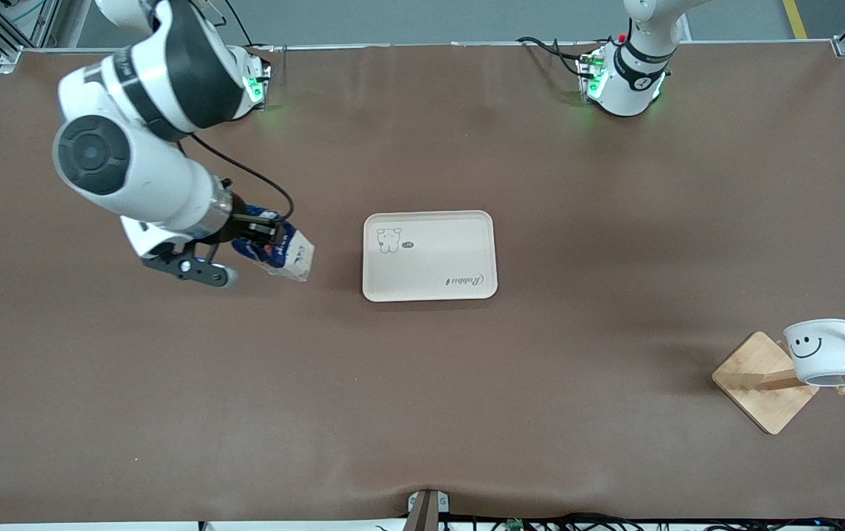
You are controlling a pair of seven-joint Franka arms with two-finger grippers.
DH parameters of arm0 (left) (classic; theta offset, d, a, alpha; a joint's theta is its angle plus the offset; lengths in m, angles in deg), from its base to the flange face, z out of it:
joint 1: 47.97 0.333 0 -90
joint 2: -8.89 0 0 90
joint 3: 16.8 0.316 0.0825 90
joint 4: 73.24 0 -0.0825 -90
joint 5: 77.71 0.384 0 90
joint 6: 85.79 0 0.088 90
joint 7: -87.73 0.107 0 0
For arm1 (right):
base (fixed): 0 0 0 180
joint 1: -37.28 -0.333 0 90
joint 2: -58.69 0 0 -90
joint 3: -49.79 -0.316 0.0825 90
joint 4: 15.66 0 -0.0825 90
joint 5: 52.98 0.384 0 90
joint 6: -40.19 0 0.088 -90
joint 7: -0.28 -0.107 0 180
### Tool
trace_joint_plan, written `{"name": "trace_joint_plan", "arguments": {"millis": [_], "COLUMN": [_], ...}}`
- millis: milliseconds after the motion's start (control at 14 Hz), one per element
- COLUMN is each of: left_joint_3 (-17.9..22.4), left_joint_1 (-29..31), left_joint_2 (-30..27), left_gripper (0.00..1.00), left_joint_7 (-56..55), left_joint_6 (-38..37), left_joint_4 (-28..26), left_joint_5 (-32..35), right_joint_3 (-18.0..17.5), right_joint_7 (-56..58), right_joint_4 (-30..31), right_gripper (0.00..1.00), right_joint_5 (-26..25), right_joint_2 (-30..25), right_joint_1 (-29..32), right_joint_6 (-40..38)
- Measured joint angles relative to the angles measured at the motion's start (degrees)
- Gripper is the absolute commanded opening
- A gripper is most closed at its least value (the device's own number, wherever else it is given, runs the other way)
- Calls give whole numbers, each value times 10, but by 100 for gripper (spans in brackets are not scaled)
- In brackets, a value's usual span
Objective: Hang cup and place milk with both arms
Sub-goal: 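Lift the milk carton off the tray and carry it with the right gripper, then lower the milk carton onto the table while the left gripper withdraws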
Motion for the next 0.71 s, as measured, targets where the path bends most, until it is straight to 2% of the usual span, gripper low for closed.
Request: {"name": "trace_joint_plan", "arguments": {"millis": [143,429,714], "left_joint_3": [-4,-40,-87], "left_joint_1": [0,-1,-2], "left_joint_2": [-11,-25,-32], "left_gripper": [100,100,100], "left_joint_7": [-44,-147,-241], "left_joint_6": [-23,-62,-80], "left_joint_4": [0,0,0], "left_joint_5": [-1,-1,-1], "right_joint_3": [1,2,2], "right_joint_7": [50,150,240], "right_joint_4": [30,115,157], "right_gripper": [0,0,0], "right_joint_5": [0,-1,-5], "right_joint_2": [-21,-68,-76], "right_joint_1": [39,121,185], "right_joint_6": [-6,-6,5]}}
